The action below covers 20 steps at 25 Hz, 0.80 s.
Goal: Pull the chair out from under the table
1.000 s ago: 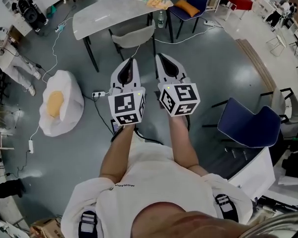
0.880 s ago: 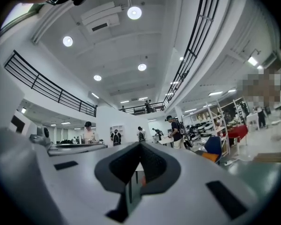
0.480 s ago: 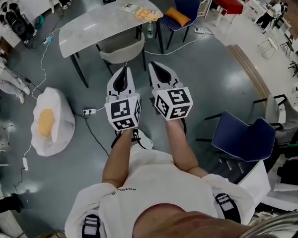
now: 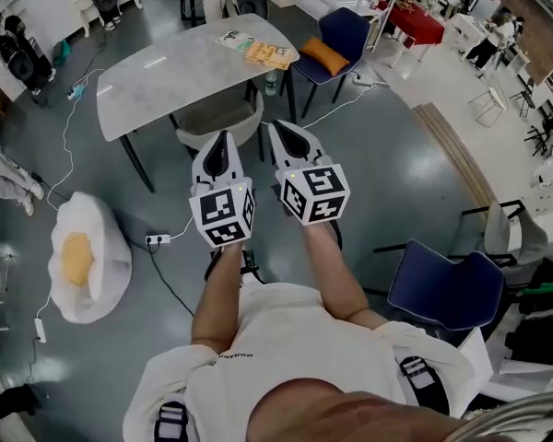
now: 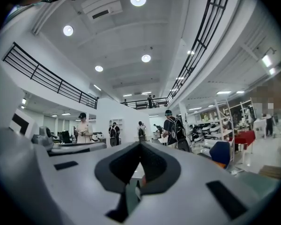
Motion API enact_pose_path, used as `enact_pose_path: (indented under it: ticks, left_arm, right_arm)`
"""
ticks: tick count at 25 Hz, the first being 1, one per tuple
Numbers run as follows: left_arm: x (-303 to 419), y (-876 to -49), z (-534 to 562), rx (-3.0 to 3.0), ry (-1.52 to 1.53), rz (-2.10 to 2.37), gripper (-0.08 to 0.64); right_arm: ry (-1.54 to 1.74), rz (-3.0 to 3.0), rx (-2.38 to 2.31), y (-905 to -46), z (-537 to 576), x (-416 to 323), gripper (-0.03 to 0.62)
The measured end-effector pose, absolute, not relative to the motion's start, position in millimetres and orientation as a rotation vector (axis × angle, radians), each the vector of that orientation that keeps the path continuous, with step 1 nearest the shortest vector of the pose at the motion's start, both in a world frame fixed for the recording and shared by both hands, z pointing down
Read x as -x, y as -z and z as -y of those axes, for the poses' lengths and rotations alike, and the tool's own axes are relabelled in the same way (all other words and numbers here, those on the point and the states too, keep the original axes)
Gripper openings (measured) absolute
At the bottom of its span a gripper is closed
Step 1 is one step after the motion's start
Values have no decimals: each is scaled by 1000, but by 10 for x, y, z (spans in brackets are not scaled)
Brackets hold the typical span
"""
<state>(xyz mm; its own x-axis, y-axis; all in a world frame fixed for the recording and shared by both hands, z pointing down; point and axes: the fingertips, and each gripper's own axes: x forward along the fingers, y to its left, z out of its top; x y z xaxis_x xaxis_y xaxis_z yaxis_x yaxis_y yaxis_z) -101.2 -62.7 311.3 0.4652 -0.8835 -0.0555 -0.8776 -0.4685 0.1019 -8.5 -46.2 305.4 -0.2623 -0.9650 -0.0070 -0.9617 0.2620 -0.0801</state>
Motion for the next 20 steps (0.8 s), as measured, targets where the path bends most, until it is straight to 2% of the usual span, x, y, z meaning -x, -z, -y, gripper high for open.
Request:
enact_pose_path:
  ticks: [9, 20]
  left_arm:
    - [995, -3336, 1202, -2598, 86, 1612, 3]
    - [722, -3372, 1726, -2541, 14, 1747, 3]
  right_arm:
    - [132, -2531, 1807, -3222, 1096, 229, 12]
    - [125, -2659, 1721, -3320, 1760, -208, 12]
